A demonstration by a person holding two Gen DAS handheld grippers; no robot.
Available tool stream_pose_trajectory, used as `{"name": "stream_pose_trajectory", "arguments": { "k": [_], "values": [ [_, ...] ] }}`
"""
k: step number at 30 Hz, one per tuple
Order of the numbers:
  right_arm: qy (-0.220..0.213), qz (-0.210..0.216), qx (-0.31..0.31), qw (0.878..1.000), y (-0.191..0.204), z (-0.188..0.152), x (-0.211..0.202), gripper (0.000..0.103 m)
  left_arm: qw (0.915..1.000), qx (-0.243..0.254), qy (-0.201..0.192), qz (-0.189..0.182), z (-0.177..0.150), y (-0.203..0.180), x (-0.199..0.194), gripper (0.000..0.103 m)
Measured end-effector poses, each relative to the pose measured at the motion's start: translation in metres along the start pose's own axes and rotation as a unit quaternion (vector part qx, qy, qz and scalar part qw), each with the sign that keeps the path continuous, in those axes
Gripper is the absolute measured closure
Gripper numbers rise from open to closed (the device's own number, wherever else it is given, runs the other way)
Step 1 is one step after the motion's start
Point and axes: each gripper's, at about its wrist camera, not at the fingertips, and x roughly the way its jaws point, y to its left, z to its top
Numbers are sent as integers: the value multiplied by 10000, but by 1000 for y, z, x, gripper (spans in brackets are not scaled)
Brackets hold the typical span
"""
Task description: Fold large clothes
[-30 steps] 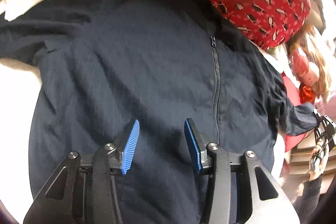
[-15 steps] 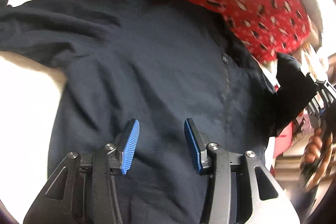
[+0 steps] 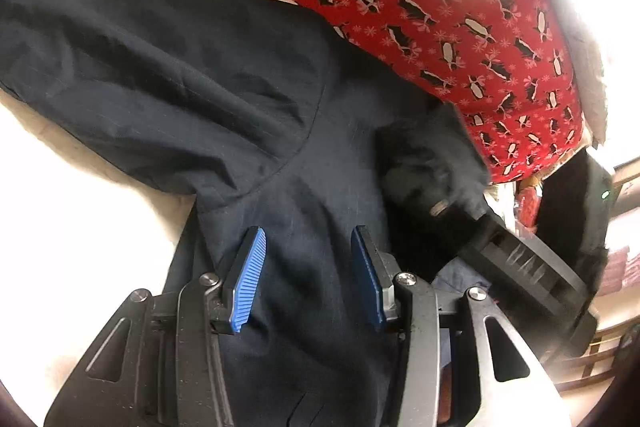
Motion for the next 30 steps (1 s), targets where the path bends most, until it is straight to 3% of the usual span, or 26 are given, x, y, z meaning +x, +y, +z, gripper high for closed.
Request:
{"name": "stream_pose_trajectory", "arguments": {
  "k": [3, 5, 7, 11, 15, 16, 17, 18, 24, 26, 30],
  "values": [
    [226, 59, -5, 9997, 0, -17, 3, 55, 9999, 116, 92, -45, 1, -4, 4, 60],
    [118, 215, 73, 9997, -8, -28, -15, 55, 9997, 145, 132, -154, -1, -8, 7, 60],
    [-59, 291, 124, 9995, -19, -39, -35, 48, 9992, 226, 193, -277, -4, -13, 12, 59],
    [-354, 89, 252, 9990, -51, -63, -83, 46, 9983, 505, 136, -237, -15, -30, 18, 35],
    [-538, 42, 793, 9954, -101, -92, -127, 46, 9995, 274, 101, -85, -11, -36, 33, 35],
    [-602, 46, 961, 9935, -113, -99, -138, 46, 9998, 193, 13, -99, -8, -38, 33, 36],
    [-659, 54, 1084, 9919, -123, -103, -146, 46, 9998, 143, -83, -121, -4, -40, 32, 60],
    [-743, 66, 1237, 9895, -134, -109, -156, 46, 9998, 142, -140, -38, -1, -43, 30, 93],
    [-1330, 148, 1937, 9719, -186, -136, -201, 44, 9931, 221, -1128, 241, 17, -61, -22, 94],
    [-1405, 403, 2257, 9632, -200, -137, -199, 43, 9923, 261, -1153, 362, 22, -64, -29, 94],
    [-1255, 1320, 2844, 9412, -219, -131, -166, 43, 9945, 136, -912, 502, 27, -62, -26, 94]
  ]
}}
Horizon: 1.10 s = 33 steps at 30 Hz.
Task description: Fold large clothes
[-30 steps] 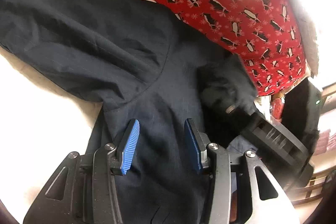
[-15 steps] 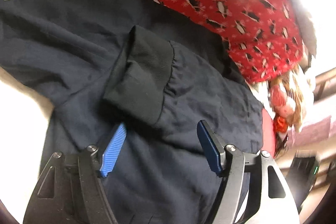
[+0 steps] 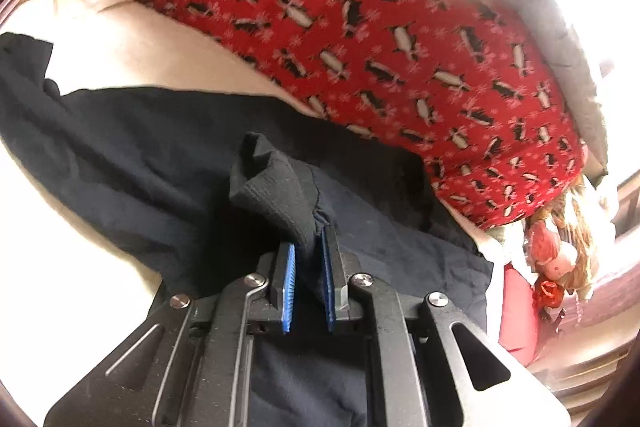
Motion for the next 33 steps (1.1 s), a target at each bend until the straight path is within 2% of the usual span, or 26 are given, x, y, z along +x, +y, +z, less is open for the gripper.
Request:
{"name": "stream_pose_trajectory", "arguments": {
  "k": [2, 4, 8, 9, 10, 11, 13, 15, 17, 18, 19, 20, 21, 22, 23, 24, 25, 27, 29, 31, 32, 33],
  "values": [
    [-127, 175, 308, 9993, -8, 5, 12, 43, 9999, -98, 36, 5, 0, 2, -1, 94],
    [-446, 260, 794, 9955, -23, 14, 21, 43, 9999, -138, -7, 18, 1, 1, -5, 94],
    [-962, 1049, 2019, 9690, -59, 24, 28, 44, 9997, -209, -52, 78, 6, 1, -10, 94],
    [-1006, 1241, 2203, 9623, -64, 28, 29, 53, 9997, -230, -31, 64, 6, 1, -10, 94],
    [-1007, 1386, 2237, 9595, -65, 31, 28, 94, 9997, -246, 12, 54, 5, 1, -8, 94],
    [-1031, 1411, 2131, 9613, -62, 36, 25, 96, 9997, -242, 74, 29, 3, 2, -5, 94],
    [-1450, 1186, 1762, 9664, -55, 42, 4, 98, 9993, -216, 294, 17, -5, 1, 8, 93],
    [-1659, 949, 1546, 9693, -56, 45, -12, 98, 9981, -75, 522, 312, -18, 0, 28, 93],
    [-1502, 340, 1606, 9749, -69, 47, -10, 98, 9928, 173, 769, 899, -32, 3, 53, 92],
    [-1352, 33, 1674, 9766, -79, 46, -6, 102, 9922, 193, 845, 893, -38, 7, 58, 91],
    [-1170, 9, 1784, 9770, -90, 46, -3, 103, 9935, 207, 767, 813, -40, 8, 55, 91],
    [-1114, 147, 1838, 9765, -94, 45, -7, 103, 9943, 312, 736, 713, -41, 8, 47, 91],
    [-1072, 83, 1843, 9770, -92, 44, -15, 94, 9943, 361, 772, 634, -42, 8, 43, 91],
    [-1132, 28, 1745, 9781, -86, 44, -25, 94, 9950, 387, 786, 485, -43, 7, 36, 91],
    [-1305, 122, 1495, 9800, -75, 45, -35, 93, 9956, 399, 788, 326, -45, 7, 29, 91],
    [-1469, 127, 1181, 9820, -61, 50, -46, 87, 9959, 404, 784, 195, -47, 6, 23, 91],
    [-1617, 25, 800, 9836, -44, 59, -51, 69, 9963, 405, 758, 35, -48, 3, 16, 91],
    [-1682, -28, 236, 9855, -20, 80, -44, 43, 9974, 379, 589, -183, -48, -5, 3, 91],
    [-1504, -321, 64, 9881, -9, 103, -17, 44, 9973, 372, 501, -392, -47, -15, -7, 91],
    [-1213, -649, 175, 9903, -12, 125, 20, 44, 9971, 435, 474, -405, -40, -25, -10, 91],
    [-1060, -684, 312, 9915, -17, 130, 33, 44, 9969, 505, 439, -404, -36, -30, -12, 91],
    [-880, -524, 468, 9936, -20, 134, 47, 50, 9968, 561, 420, -374, -32, -33, -9, 87]
  ]
}}
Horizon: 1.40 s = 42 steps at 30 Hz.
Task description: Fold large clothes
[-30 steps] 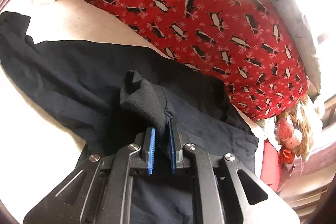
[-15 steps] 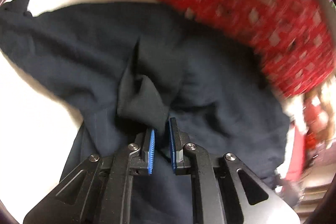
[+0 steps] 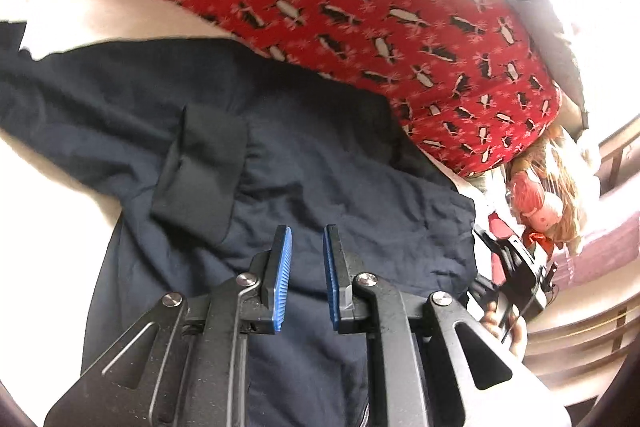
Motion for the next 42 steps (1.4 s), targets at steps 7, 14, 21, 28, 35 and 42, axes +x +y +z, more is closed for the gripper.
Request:
{"name": "stream_pose_trajectory", "arguments": {
  "k": [7, 14, 21, 28, 35, 42],
  "values": [
    [-574, -900, -1204, 9870, 35, 11, 19, 101, 9929, 95, 411, 1109, 14, 30, 60, 79],
    [-813, -650, -1408, 9845, 49, 8, -16, 86, 9990, -247, 19, 361, 19, 37, 19, 74],
    [67, -1451, -1924, 9705, 47, -32, 17, 80, 9976, -68, 395, 558, 11, 39, 35, 70],
    [-70, -736, -3035, 9500, 143, -97, 27, 70, 9956, -843, -165, 372, 45, 94, -31, 68],
    [1675, -240, -3462, 9228, 185, -219, 114, 71, 9676, -2274, -711, 836, 82, 224, -97, 66],
    [1518, 86, -3736, 9150, 155, -261, 126, 65, 9561, -2650, -661, 1063, 131, 279, -108, 58]
  ]
}}
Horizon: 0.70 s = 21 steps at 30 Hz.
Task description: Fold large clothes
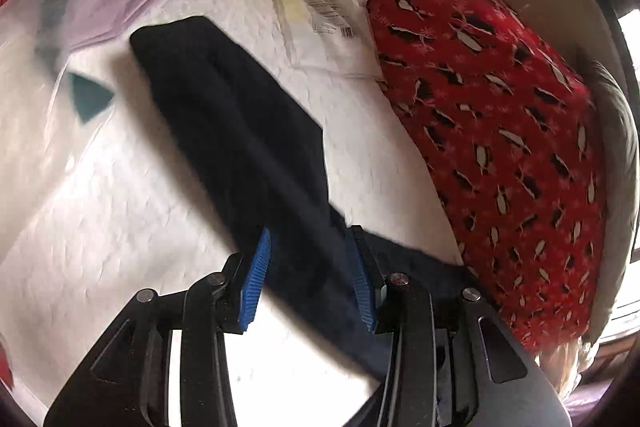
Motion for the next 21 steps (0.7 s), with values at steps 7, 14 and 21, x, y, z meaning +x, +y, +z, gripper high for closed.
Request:
{"name": "stream_pose_trajectory", "arguments": {
  "k": [7, 14, 21],
  "values": [
    [-88, 57, -219, 9997, 3, -13, -10, 65, 9939, -447, 507, 868, 12, 28, 53, 73],
    [-179, 79, -289, 9994, 10, -11, -2, 65, 9962, -115, 257, 819, -42, 73, -3, 99],
    [-232, 74, -303, 9992, 11, -13, -2, 65, 9975, -684, -84, -177, -52, 122, -45, 95]
  ]
}}
